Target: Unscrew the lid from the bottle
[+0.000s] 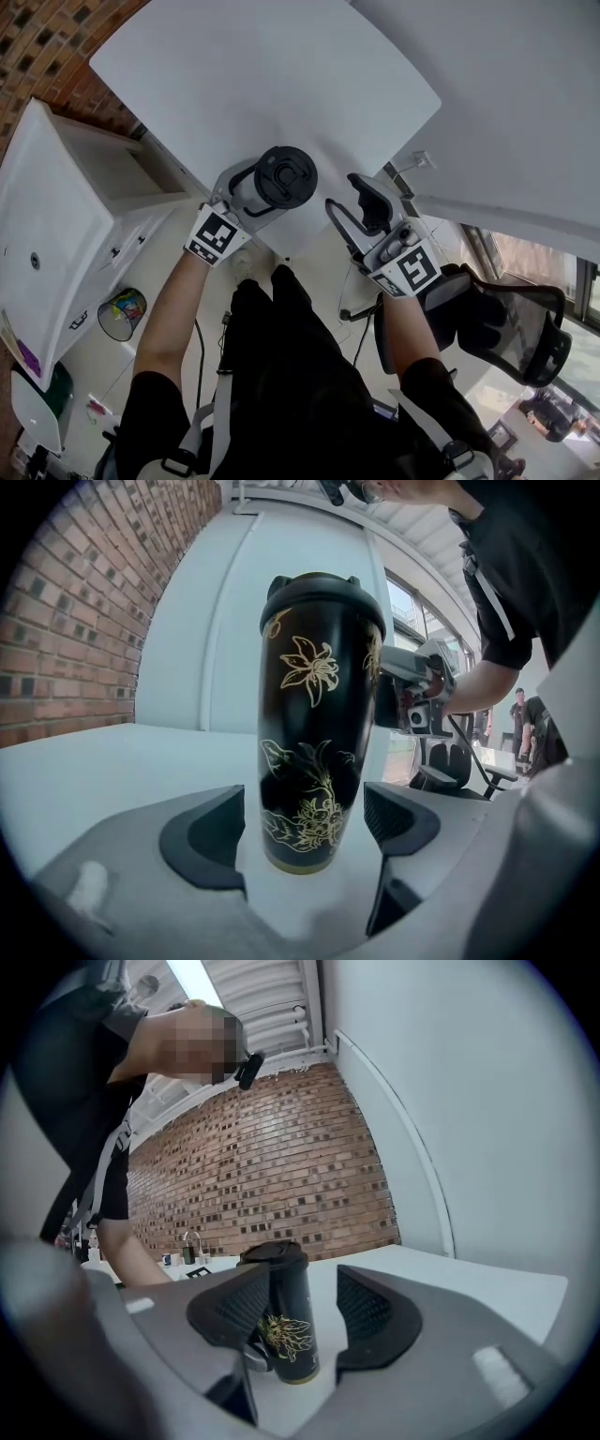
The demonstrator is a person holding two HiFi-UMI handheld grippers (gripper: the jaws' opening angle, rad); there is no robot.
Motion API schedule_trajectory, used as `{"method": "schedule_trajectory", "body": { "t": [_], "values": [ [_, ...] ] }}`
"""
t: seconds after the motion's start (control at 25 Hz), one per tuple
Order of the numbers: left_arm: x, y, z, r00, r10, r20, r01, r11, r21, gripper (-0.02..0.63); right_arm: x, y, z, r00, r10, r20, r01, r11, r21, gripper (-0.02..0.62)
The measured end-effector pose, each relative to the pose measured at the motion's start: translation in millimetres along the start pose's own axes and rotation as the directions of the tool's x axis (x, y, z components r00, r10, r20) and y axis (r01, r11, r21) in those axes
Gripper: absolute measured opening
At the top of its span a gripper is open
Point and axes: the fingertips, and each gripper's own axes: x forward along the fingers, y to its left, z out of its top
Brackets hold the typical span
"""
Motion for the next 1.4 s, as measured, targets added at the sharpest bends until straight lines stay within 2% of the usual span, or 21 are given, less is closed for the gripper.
{"method": "schedule_trajectory", "body": {
  "t": [0.12, 0.24, 0.44, 0.6, 0.72, 0.96, 1.4],
  "values": [
    [-0.7, 0.6, 6.0, 1.000, 0.002, 0.019, -0.002, 1.000, 0.005, 0.408, 11.0, 5.9, -3.3, 0.999, 0.035, -0.013, -0.035, 0.999, -0.021, 0.264],
    [4.7, -1.7, 12.5, 1.000, -0.014, 0.020, 0.013, 0.999, 0.036, 0.408, 19.0, 8.5, -3.4, 0.999, 0.051, -0.009, -0.051, 0.999, -0.018, 0.269],
    [13.3, -1.4, 7.2, 0.999, -0.045, -0.004, 0.045, 0.998, 0.038, 0.408, 20.0, 11.1, -2.7, 0.998, 0.062, 0.000, -0.062, 0.998, -0.007, 0.270],
    [16.2, -2.9, 6.3, 0.997, -0.071, -0.020, 0.072, 0.996, 0.057, 0.408, 24.8, 24.0, 1.4, 0.995, 0.103, 0.004, -0.103, 0.995, -0.009, 0.363],
    [17.0, -3.8, 11.5, 0.996, -0.088, 0.008, 0.088, 0.995, 0.045, 0.405, 39.0, 37.8, 7.6, 0.992, 0.127, 0.005, -0.127, 0.992, -0.020, 0.392],
    [18.4, -6.2, 15.5, 0.995, -0.096, 0.035, 0.095, 0.995, 0.034, 0.385, 70.9, 49.4, 20.1, 0.992, 0.123, 0.037, -0.121, 0.991, -0.057, 0.491],
    [20.6, -7.5, 14.8, 0.995, -0.096, 0.033, 0.096, 0.995, 0.023, 0.382, 100.1, 54.7, 8.4, 0.992, 0.125, 0.011, -0.124, 0.990, -0.066, 0.494]
  ]
}}
